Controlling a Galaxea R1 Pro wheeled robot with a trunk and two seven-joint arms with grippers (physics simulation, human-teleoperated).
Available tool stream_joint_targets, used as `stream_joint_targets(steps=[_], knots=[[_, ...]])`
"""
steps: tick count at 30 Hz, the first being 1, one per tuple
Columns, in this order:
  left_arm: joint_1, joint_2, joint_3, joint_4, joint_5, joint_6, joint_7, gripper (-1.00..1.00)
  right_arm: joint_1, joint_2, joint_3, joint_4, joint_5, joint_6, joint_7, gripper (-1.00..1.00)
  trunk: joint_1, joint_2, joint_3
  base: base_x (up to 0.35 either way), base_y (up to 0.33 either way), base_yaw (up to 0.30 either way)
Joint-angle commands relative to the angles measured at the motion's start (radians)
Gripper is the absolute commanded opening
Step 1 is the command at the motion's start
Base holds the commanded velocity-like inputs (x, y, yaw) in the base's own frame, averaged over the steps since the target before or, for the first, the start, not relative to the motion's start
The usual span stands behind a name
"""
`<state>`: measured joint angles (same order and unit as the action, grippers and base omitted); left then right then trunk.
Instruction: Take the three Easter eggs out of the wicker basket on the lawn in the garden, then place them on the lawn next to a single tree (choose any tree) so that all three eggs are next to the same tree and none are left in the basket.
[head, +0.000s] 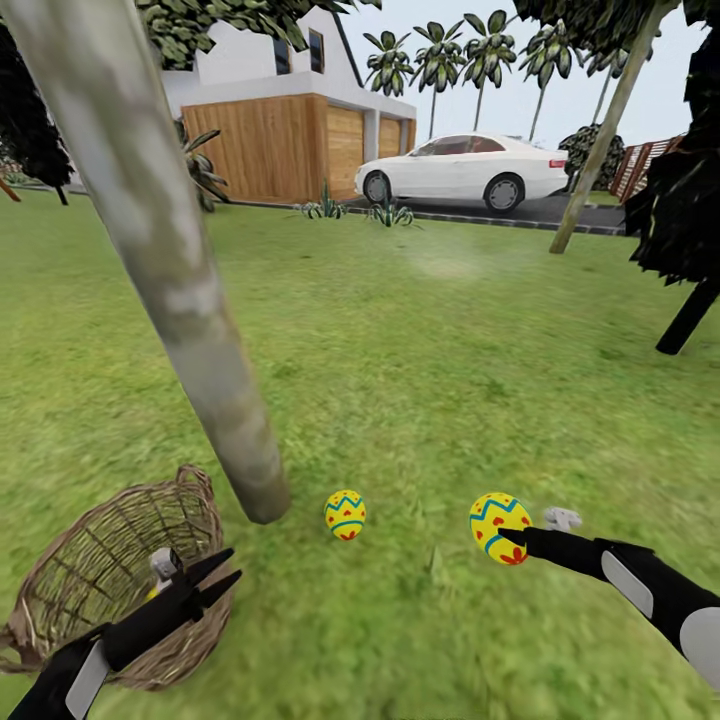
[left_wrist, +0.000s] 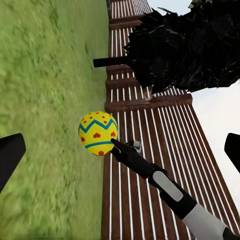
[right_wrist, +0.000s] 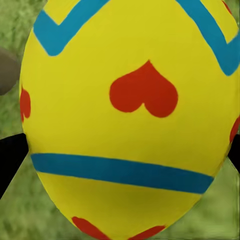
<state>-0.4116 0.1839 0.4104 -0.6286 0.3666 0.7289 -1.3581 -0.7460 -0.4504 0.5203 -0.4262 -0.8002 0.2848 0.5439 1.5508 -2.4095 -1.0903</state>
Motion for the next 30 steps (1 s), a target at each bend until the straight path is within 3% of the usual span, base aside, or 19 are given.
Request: stream_joint_targets(steps=[1, 5, 6, 8, 10, 16, 22, 30], knots=[[0.000, 0.000, 0.001, 0.000, 0.002, 0.010, -0.003, 1.00, -0.001, -0.001, 0.004, 0.000, -0.010, 0.005, 0.001, -1.00, 0.000, 0.000, -0.001, 0.000, 0.000, -0.283], [-0.001, 0.000, 0.001, 0.001, 0.002, 0.010, -0.003, 1.00, -0.001, 0.000, 0.006, -0.001, -0.001, 0.005, 0.000, -1.00, 0.000, 0.000, -0.001, 0.000, 0.000, -0.283], [0.000, 0.000, 0.001, 0.000, 0.002, 0.010, -0.003, 1.00, -0.001, 0.004, 0.007, -0.001, 0.019, 0.005, -0.001, -1.00, 0.000, 0.000, -0.001, 0.000, 0.000, -0.283], [0.000, 0.001, 0.001, 0.000, 0.002, 0.010, -0.003, 1.00, -0.001, 0.026, 0.006, 0.000, 0.102, 0.004, -0.001, -1.00, 0.000, 0.000, -0.001, 0.000, 0.000, -0.283], [0.000, 0.003, 0.002, -0.001, 0.002, 0.010, -0.003, 1.00, 0.000, 0.035, 0.006, 0.001, 0.130, 0.004, -0.002, -1.00, 0.000, 0.000, -0.001, 0.000, 0.000, -0.283], [-0.001, 0.002, 0.002, -0.002, 0.001, 0.010, -0.003, 1.00, 0.000, 0.048, 0.006, 0.001, 0.137, 0.006, -0.003, -1.00, 0.000, 0.000, -0.004, 0.000, 0.000, -0.231], [0.000, 0.002, 0.002, 0.000, 0.002, 0.010, -0.003, 1.00, -0.001, 0.076, 0.006, 0.022, 0.137, 0.007, -0.029, -1.00, 0.000, 0.000, -0.013, 0.000, 0.000, -0.037], [0.000, 0.000, 0.002, 0.000, 0.003, 0.010, -0.003, 1.00, 0.000, 0.081, 0.006, 0.023, 0.138, 0.005, -0.063, -1.00, 0.000, 0.000, -0.026, 0.019, -0.019, 0.000]])
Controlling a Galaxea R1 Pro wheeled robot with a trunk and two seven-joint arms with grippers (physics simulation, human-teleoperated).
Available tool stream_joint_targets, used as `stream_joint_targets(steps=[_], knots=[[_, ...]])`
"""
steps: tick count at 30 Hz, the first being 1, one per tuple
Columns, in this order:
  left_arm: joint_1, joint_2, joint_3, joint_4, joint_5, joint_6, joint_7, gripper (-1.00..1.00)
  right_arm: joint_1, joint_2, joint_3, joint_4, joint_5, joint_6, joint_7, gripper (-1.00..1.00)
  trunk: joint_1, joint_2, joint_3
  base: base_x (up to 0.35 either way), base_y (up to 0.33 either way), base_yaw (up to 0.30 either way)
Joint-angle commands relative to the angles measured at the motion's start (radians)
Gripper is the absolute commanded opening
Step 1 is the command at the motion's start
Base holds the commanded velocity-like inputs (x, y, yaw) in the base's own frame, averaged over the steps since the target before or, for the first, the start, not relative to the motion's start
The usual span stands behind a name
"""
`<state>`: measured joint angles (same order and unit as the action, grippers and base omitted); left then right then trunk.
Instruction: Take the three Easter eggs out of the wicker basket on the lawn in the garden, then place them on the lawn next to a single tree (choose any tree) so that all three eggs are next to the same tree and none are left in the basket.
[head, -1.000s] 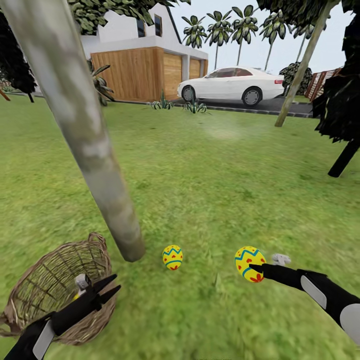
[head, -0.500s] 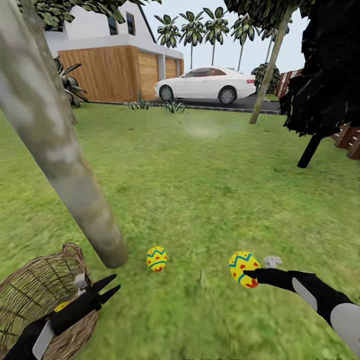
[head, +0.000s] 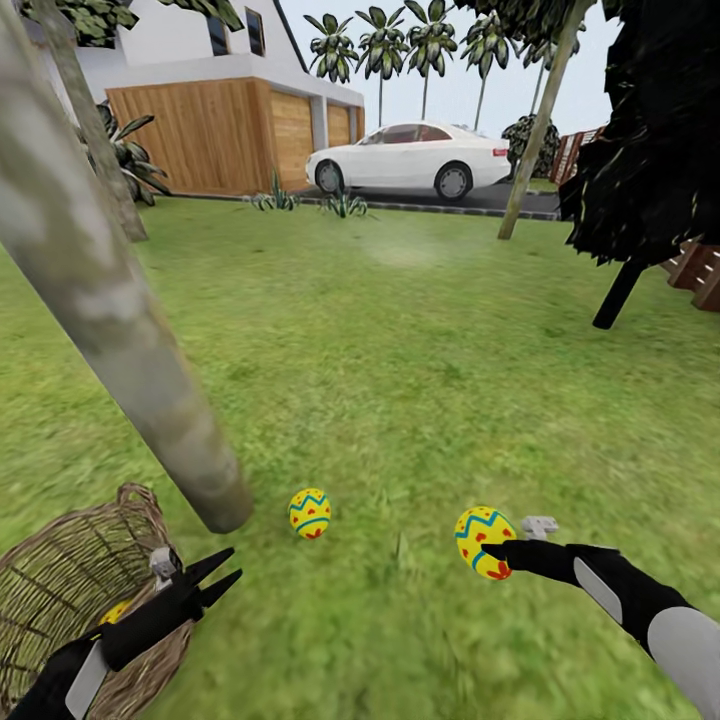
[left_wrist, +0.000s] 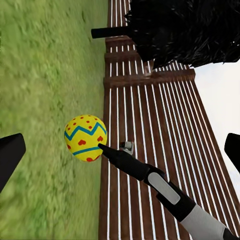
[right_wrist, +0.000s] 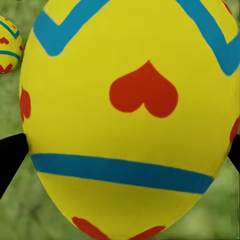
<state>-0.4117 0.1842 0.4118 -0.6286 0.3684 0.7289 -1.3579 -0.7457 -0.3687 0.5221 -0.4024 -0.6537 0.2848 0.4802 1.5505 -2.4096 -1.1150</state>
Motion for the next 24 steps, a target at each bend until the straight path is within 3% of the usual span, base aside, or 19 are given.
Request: stream_joint_targets(steps=[1, 5, 24], knots=[[0.000, -0.007, 0.000, -0.001, 0.000, 0.010, -0.003, 1.00, 0.000, -0.001, 0.004, -0.001, -0.009, 0.005, -0.001, -1.00, 0.000, 0.000, -0.002, 0.206, -0.201, 0.000], [-0.001, -0.016, -0.001, -0.002, 0.000, 0.010, -0.003, 1.00, -0.001, -0.001, 0.003, -0.001, -0.008, 0.004, -0.002, -1.00, 0.000, 0.000, -0.008, 0.237, -0.229, 0.000], [-0.001, -0.017, 0.000, 0.000, -0.002, 0.010, -0.003, 1.00, -0.001, -0.001, 0.003, -0.001, -0.007, -0.002, -0.001, -1.00, 0.000, 0.000, -0.009, 0.241, -0.226, 0.016]])
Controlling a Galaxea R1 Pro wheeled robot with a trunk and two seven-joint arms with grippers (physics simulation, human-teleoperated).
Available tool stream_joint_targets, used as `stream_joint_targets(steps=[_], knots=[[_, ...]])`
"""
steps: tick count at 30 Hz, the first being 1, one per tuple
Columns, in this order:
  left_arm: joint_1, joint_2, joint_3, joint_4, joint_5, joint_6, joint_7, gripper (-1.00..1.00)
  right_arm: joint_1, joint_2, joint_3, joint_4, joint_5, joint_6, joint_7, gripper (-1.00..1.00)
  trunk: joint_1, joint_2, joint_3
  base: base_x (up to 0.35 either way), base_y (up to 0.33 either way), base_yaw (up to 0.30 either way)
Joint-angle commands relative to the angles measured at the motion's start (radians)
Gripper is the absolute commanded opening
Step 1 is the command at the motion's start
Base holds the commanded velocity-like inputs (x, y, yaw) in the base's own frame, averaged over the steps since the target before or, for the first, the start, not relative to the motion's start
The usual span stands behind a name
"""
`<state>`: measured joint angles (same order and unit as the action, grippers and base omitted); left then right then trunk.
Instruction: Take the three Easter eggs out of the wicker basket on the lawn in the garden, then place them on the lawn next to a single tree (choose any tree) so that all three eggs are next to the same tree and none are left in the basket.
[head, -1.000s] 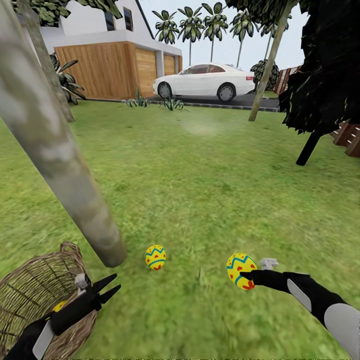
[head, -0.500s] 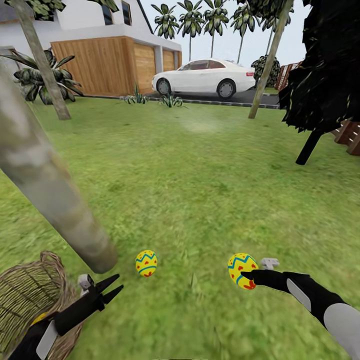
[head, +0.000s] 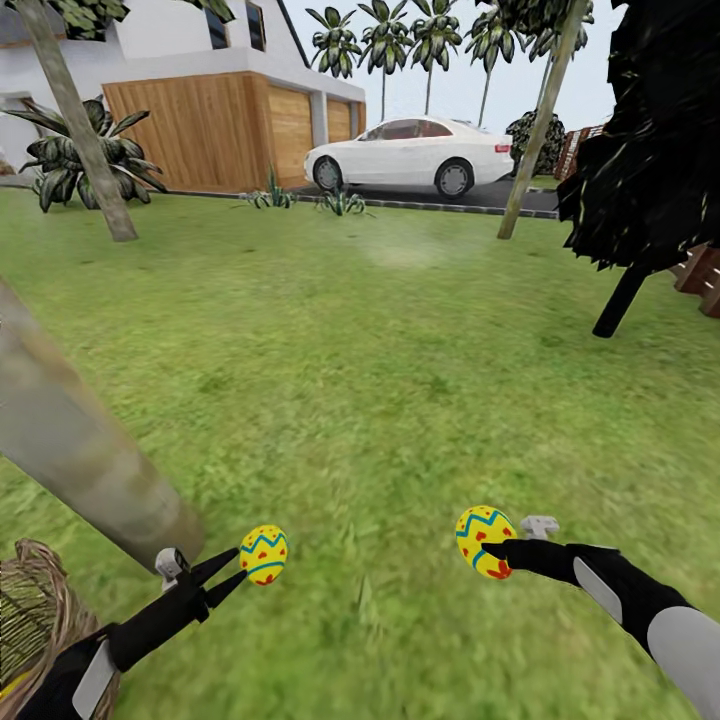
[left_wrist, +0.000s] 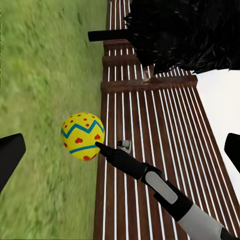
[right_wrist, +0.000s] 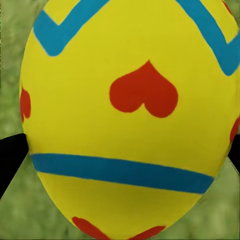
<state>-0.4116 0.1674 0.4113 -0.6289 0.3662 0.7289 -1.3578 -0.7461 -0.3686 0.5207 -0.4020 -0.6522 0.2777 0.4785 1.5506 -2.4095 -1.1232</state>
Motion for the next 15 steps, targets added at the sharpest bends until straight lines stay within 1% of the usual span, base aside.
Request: stream_joint_targets(steps=[1, 6, 7, 8, 10, 12, 14, 15], knots=[[0.000, 0.000, 0.001, 0.000, 0.000, 0.010, -0.003, 1.00, -0.001, -0.001, 0.004, -0.001, -0.009, 0.005, 0.000, -1.00, 0.000, 0.000, -0.001, 0.053, -0.049, 0.250], [0.000, 0.000, 0.001, 0.000, 0.001, 0.010, -0.003, 1.00, 0.000, 0.000, 0.005, -0.001, -0.009, 0.005, -0.001, -1.00, 0.000, 0.000, -0.001, 0.007, -0.006, 0.278], [0.000, 0.000, 0.001, 0.000, 0.001, 0.010, -0.003, 1.00, 0.000, 0.005, 0.005, -0.001, -0.009, 0.005, -0.001, -1.00, 0.000, 0.000, -0.002, 0.000, 0.000, 0.246], [-0.001, 0.000, 0.001, 0.000, 0.001, 0.010, -0.003, 1.00, 0.000, 0.016, 0.005, -0.001, -0.006, 0.006, -0.003, -1.00, 0.000, 0.000, -0.003, 0.000, 0.000, 0.234], [0.000, 0.000, 0.001, 0.000, 0.002, 0.010, -0.003, 1.00, 0.000, 0.033, 0.006, -0.001, 0.033, 0.006, -0.058, -1.00, 0.000, 0.000, -0.005, 0.000, 0.000, 0.227], [0.000, 0.000, 0.001, 0.000, 0.002, 0.010, -0.003, 1.00, 0.000, 0.071, 0.004, 0.000, 0.061, 0.006, -0.140, -1.00, 0.000, 0.000, -0.007, 0.000, 0.000, 0.228], [-0.001, 0.000, 0.001, 0.000, 0.001, 0.010, -0.003, 1.00, 0.000, 0.099, 0.005, -0.001, 0.068, 0.007, -0.221, -1.00, 0.000, 0.000, -0.009, 0.000, 0.000, 0.239], [0.000, 0.001, 0.001, 0.000, 0.001, 0.010, -0.003, 1.00, 0.000, 0.103, 0.005, -0.001, 0.069, 0.007, -0.229, -1.00, 0.000, 0.000, -0.009, 0.000, 0.000, 0.242]])
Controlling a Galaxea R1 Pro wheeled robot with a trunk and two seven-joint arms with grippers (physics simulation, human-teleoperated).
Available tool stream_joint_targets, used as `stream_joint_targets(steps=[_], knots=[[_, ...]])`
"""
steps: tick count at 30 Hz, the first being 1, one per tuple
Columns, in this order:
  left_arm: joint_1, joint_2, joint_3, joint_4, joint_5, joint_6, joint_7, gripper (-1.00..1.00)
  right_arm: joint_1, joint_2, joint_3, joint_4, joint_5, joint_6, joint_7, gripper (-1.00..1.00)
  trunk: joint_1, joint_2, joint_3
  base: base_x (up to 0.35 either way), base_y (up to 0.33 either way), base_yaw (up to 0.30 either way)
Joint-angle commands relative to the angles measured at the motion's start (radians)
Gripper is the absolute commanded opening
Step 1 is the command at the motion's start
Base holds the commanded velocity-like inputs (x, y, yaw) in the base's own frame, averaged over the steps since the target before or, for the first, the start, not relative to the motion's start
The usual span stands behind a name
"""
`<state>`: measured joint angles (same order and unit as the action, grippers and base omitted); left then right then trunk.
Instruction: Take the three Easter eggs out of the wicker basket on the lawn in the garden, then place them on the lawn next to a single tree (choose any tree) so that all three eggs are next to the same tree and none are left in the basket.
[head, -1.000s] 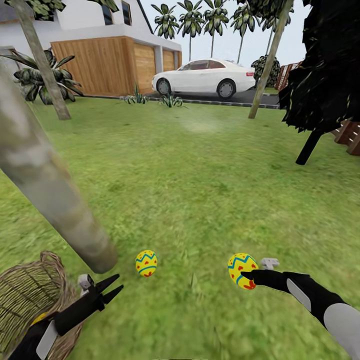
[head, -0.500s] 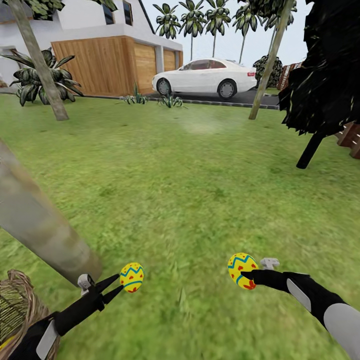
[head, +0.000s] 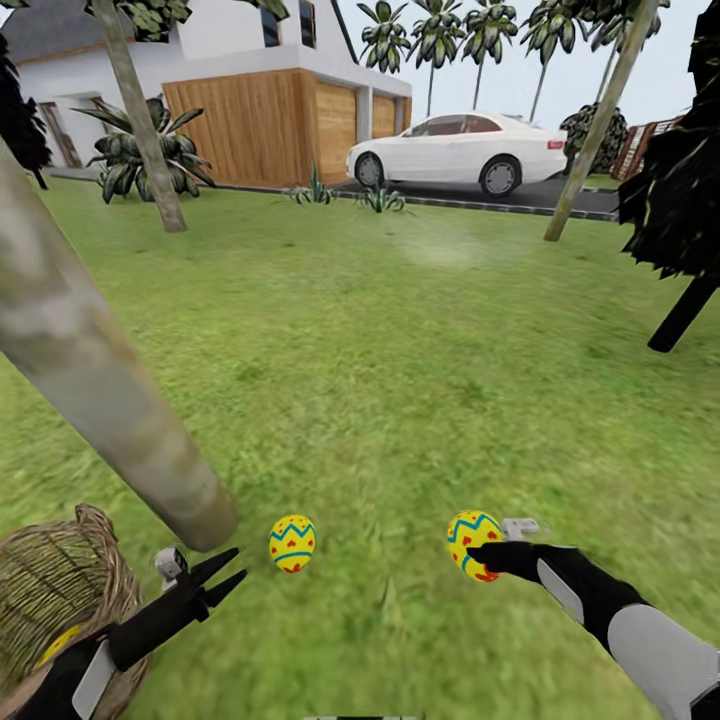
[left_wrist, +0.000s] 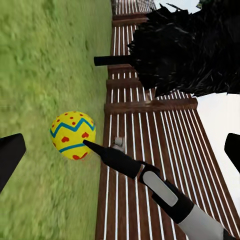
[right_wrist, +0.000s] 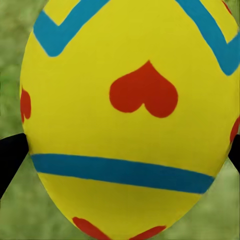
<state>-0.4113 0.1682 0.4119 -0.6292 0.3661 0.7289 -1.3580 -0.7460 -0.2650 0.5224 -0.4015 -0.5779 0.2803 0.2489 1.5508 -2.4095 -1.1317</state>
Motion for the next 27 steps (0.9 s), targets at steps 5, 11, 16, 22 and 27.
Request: stream_joint_targets(steps=[5, 11, 16, 22, 27], knots=[[0.000, -0.001, 0.001, 0.000, 0.002, 0.010, -0.003, 1.00, 0.000, 0.013, 0.004, -0.002, -0.003, -0.008, -0.089, -1.00, 0.000, 0.000, -0.005, 0.000, 0.000, 0.242], [-0.001, -0.016, 0.001, 0.000, 0.000, 0.010, -0.002, 1.00, 0.001, 0.049, 0.004, 0.041, -0.006, -0.120, -0.192, -1.00, 0.000, 0.000, -0.009, 0.000, 0.000, 0.243], [-0.001, -0.028, 0.006, 0.012, 0.006, 0.012, -0.001, 1.00, 0.001, 0.058, 0.004, 0.047, -0.006, -0.121, -0.192, -1.00, 0.000, 0.000, -0.013, -0.191, 0.000, 0.243], [-0.001, -0.069, 0.007, 0.015, 0.002, -0.009, 0.000, 1.00, 0.001, 0.068, 0.004, 0.062, 0.002, -0.121, -0.192, -1.00, 0.000, 0.000, -0.018, -0.176, 0.000, 0.243], [0.000, -0.075, 0.005, 0.016, 0.003, -0.012, 0.000, 1.00, 0.000, 0.086, 0.005, 0.053, 0.027, -0.120, -0.194, -1.00, 0.000, 0.000, -0.021, -0.004, -0.021, 0.243]])
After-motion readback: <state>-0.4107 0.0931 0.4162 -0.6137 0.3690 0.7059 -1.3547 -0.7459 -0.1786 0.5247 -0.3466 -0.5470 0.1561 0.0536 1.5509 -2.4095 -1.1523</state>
